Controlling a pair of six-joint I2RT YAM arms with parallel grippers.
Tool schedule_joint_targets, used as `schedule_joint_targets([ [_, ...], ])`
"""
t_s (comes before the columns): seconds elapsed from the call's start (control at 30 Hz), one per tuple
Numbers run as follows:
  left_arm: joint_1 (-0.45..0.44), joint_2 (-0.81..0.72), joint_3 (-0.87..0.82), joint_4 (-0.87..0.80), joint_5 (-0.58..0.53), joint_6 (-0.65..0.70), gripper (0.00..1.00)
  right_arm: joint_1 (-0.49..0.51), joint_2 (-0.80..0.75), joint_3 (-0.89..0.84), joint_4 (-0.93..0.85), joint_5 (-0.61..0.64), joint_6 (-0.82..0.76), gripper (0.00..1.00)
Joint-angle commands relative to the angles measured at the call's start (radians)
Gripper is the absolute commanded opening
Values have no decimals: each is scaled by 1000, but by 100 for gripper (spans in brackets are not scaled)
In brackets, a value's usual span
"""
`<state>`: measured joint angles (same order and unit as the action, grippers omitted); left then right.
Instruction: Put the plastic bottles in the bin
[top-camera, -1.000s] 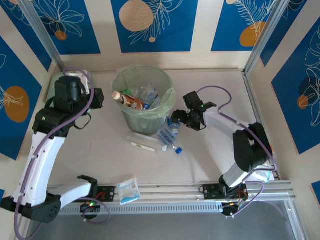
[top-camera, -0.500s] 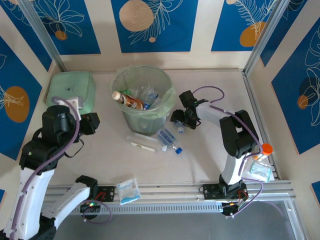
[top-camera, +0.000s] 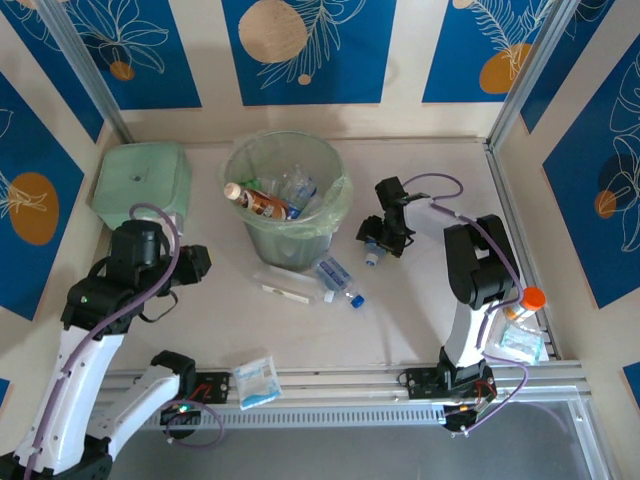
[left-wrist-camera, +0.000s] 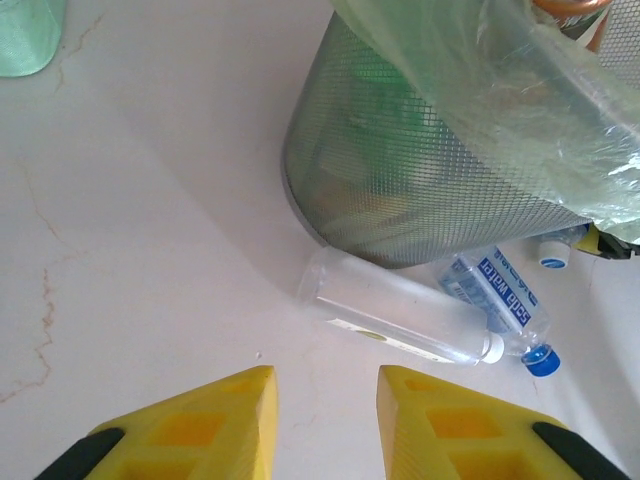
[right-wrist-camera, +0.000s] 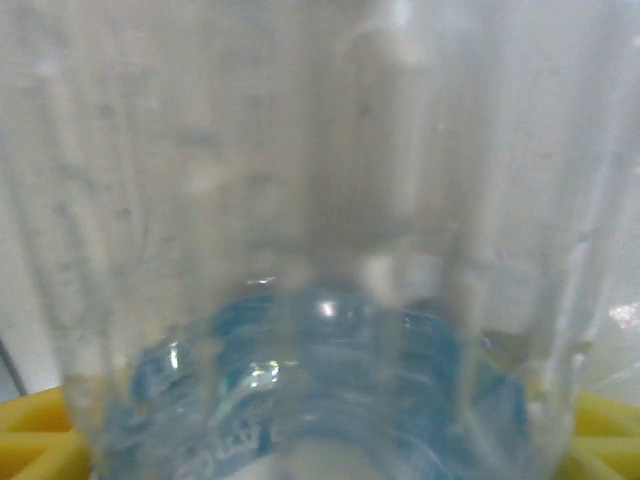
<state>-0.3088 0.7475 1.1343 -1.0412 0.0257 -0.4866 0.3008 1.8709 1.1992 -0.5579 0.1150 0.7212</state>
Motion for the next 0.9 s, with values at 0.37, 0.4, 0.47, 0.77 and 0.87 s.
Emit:
schedule_joint_targets([
  [0.37, 5, 12, 71, -56, 5, -27, 33, -13, -43, -17, 57, 37, -34, 56],
  [0.4, 5, 11, 73, -59, 3, -27, 34, -12, -57, -18, 57, 39, -35, 56],
  [0.47, 5, 7, 80, -64, 0, -30, 35, -12, -97, -20, 53, 44, -41, 55],
  [0.77, 5, 7, 118, -85, -4, -39, 39, -3, -330, -35, 14, 75, -75, 54],
  [0.87, 5, 4, 133, -95, -1, -46, 39, 1, -403, -23, -7, 77, -85, 53],
])
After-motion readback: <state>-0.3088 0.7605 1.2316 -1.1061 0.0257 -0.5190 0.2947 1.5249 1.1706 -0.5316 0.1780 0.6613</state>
